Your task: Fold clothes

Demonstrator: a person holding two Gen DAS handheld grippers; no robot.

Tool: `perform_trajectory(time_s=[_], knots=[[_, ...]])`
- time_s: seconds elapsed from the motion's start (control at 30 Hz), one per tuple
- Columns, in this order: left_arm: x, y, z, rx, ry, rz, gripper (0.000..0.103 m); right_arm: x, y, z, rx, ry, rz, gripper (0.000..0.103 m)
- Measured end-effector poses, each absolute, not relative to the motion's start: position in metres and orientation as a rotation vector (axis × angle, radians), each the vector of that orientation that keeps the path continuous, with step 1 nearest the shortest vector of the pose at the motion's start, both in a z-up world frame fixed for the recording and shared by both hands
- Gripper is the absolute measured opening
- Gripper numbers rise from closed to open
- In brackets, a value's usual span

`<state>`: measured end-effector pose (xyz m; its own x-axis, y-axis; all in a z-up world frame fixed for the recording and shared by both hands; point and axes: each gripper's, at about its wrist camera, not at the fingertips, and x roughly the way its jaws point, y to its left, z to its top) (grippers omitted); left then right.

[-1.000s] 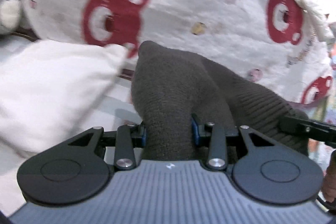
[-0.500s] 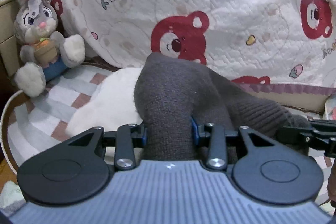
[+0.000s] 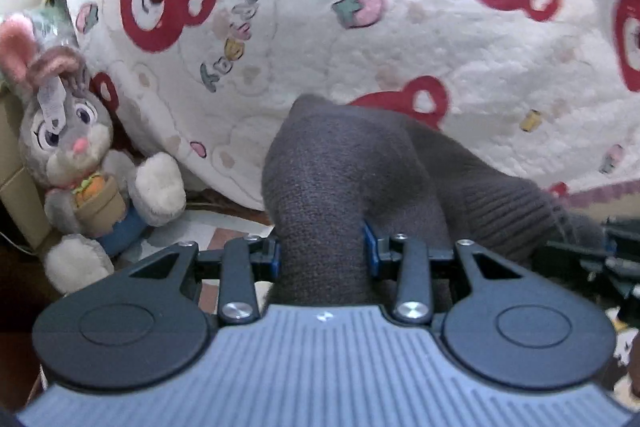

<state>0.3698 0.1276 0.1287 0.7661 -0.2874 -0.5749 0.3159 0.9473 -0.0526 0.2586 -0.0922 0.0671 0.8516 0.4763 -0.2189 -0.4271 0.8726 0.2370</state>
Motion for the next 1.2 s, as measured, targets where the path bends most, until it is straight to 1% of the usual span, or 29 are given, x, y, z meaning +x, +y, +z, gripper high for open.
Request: perform_trajectory(time_s=[0.07,0.1,0.13,0.2,0.23,0.27,0.3,0.33,0.37,0.4,0.43,0.53,0.57,0.6,0.67,0.7,0.73,0.8,0.93,1.07,1.13,1.2], knots=[[0.408,0.134,0.108,-0.048,0.669,-0.258,0.040,0.287,-0.093,0.050,0.216,0.282,0.451,0.020],[0.427,0.137,0.096,-0.090,0.697,-0.223,0.040,0.302,-0.093,0.032,0.222,0.287,0.442,0.020],[0.445,0.139,0.075,-0.087,0.742,-0.191,0.040,0.316,-0.093,0.014,0.228,0.293,0.434,0.020],[0.474,0.139,0.030,-0.043,0.832,-0.134,0.039,0.348,-0.100,-0.038,0.370,0.396,0.400,0.020],[0.482,0.137,0.004,-0.008,0.882,-0.115,0.035,0.360,-0.103,-0.065,0.441,0.450,0.358,0.020],[0.483,0.136,-0.013,0.011,0.896,-0.101,0.035,0.362,-0.104,-0.084,0.476,0.466,0.318,0.020],[0.476,0.135,-0.023,0.022,0.846,-0.089,0.037,0.363,-0.106,-0.103,0.509,0.480,0.279,0.021],[0.468,0.134,-0.032,0.036,0.797,-0.080,0.037,0.354,-0.108,-0.114,0.532,0.470,0.246,0.025],[0.462,0.130,-0.036,0.076,0.761,-0.086,0.037,0.339,-0.112,-0.121,0.577,0.436,0.230,0.029],[0.456,0.125,-0.038,0.127,0.730,-0.091,0.037,0.324,-0.116,-0.127,0.624,0.400,0.215,0.035],[0.452,0.121,-0.039,0.175,0.709,-0.095,0.037,0.314,-0.119,-0.134,0.662,0.353,0.216,0.036],[0.448,0.129,-0.033,0.148,0.684,-0.105,0.038,0.327,-0.131,-0.138,0.722,0.438,0.270,0.038],[0.443,0.136,-0.028,0.127,0.658,-0.094,0.039,0.326,-0.135,-0.137,0.741,0.449,0.295,0.039],[0.436,0.142,-0.022,0.104,0.629,-0.080,0.039,0.326,-0.138,-0.136,0.761,0.460,0.321,0.043],[0.408,0.158,-0.007,0.033,0.520,-0.016,0.041,0.323,-0.146,-0.137,0.791,0.491,0.374,0.045],[0.398,0.167,-0.001,-0.014,0.513,-0.028,0.043,0.318,-0.147,-0.136,0.797,0.509,0.396,0.047],[0.392,0.174,0.001,-0.042,0.537,-0.066,0.048,0.314,-0.148,-0.135,0.803,0.527,0.418,0.048],[0.382,0.188,0.001,-0.077,0.587,-0.115,0.053,0.305,-0.148,-0.135,0.813,0.566,0.457,0.051],[0.373,0.214,-0.026,-0.078,0.678,-0.135,0.055,0.290,-0.138,-0.144,0.850,0.610,0.468,0.053],[0.365,0.238,-0.042,-0.128,0.674,-0.204,0.057,0.278,-0.132,-0.145,0.824,0.635,0.442,0.053],[0.364,0.249,-0.048,-0.195,0.679,-0.237,0.061,0.278,-0.137,-0.144,0.855,0.619,0.438,0.054],[0.364,0.261,-0.055,-0.302,0.706,-0.269,0.063,0.277,-0.143,-0.144,0.897,0.597,0.418,0.054]])
